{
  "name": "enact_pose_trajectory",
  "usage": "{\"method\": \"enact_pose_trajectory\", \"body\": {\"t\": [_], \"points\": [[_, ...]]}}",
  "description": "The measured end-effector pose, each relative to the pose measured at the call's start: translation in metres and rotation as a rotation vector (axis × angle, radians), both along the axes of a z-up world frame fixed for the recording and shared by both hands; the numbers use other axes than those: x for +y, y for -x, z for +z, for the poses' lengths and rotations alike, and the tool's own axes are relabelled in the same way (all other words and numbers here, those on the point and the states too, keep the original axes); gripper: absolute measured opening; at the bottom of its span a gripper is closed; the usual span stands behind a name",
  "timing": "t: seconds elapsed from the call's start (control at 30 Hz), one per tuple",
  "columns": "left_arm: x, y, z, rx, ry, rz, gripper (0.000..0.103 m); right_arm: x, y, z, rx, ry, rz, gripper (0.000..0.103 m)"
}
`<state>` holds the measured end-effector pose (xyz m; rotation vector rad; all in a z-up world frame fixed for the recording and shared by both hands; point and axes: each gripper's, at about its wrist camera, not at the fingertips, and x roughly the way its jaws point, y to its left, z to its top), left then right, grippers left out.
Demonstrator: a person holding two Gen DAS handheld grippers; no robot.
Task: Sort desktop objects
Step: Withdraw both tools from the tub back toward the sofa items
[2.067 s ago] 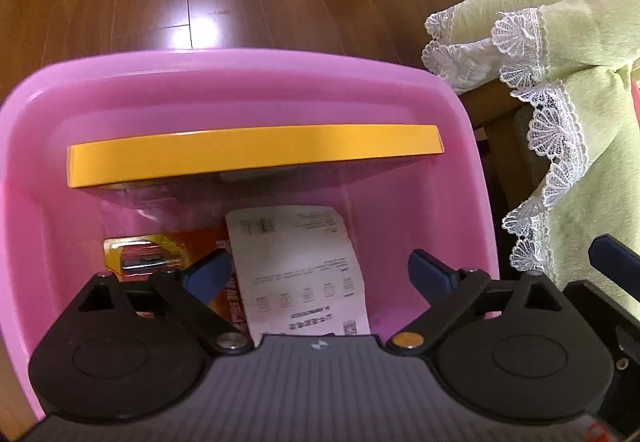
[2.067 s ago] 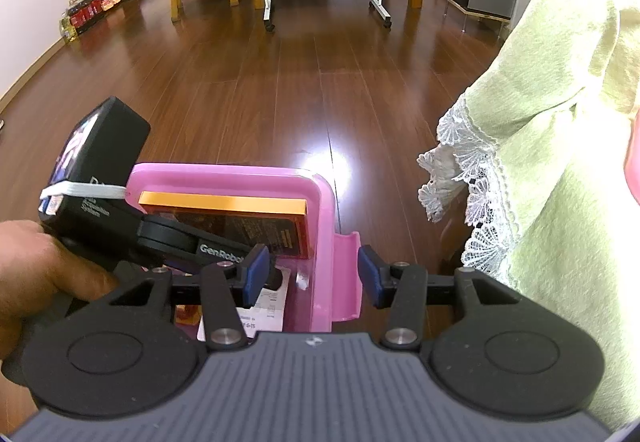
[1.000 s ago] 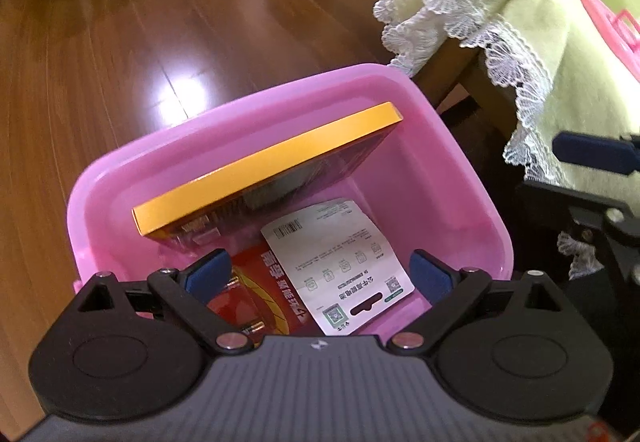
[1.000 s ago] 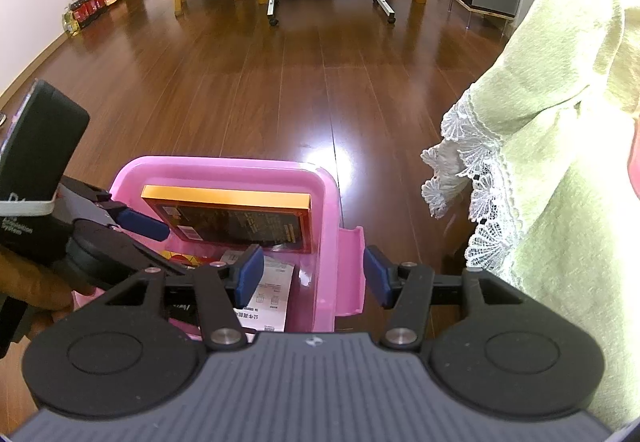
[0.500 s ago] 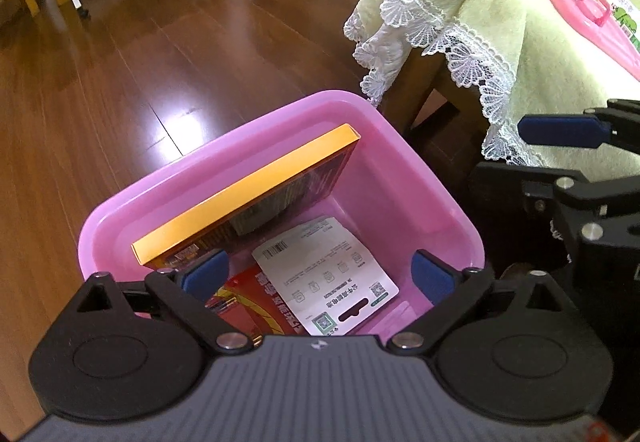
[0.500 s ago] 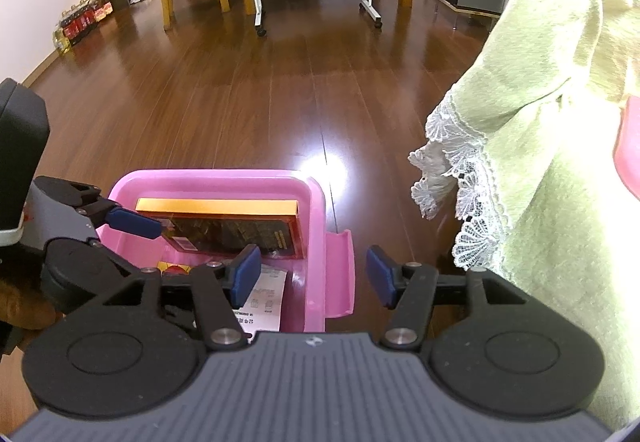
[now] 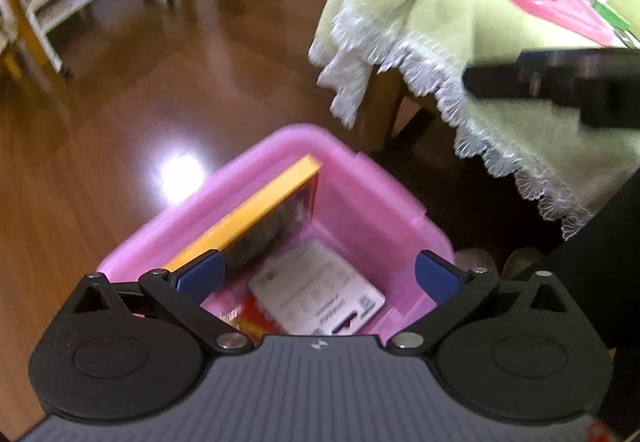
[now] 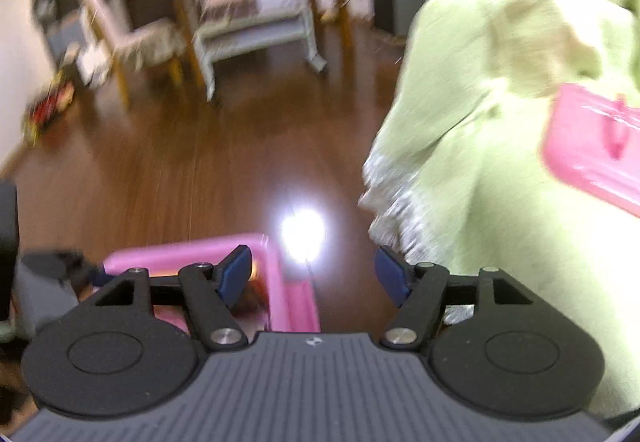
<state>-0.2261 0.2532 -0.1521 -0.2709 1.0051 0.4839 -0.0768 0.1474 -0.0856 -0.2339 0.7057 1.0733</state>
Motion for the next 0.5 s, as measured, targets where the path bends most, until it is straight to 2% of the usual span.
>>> {"method": "enact_pose_trajectory", "body": {"t": [0.17, 0.37, 0.5], "points": [[-0.013, -0.021, 0.021, -0.049, -0.11, -0.112, 0.102, -0.035, -0.028, 0.028, -0.031, -0.079, -0.118, 0.065], [-0.025, -0.066, 0.047, -0.055, -0.12, -0.236, 0.102, -0.087, -0.077, 0.053, -0.081, -0.102, -0.299, 0.065], [-0.04, -0.104, 0.066, -0.068, -0.144, -0.339, 0.102, -0.125, -0.112, 0.056, -0.118, -0.083, -0.426, 0.065]]}}
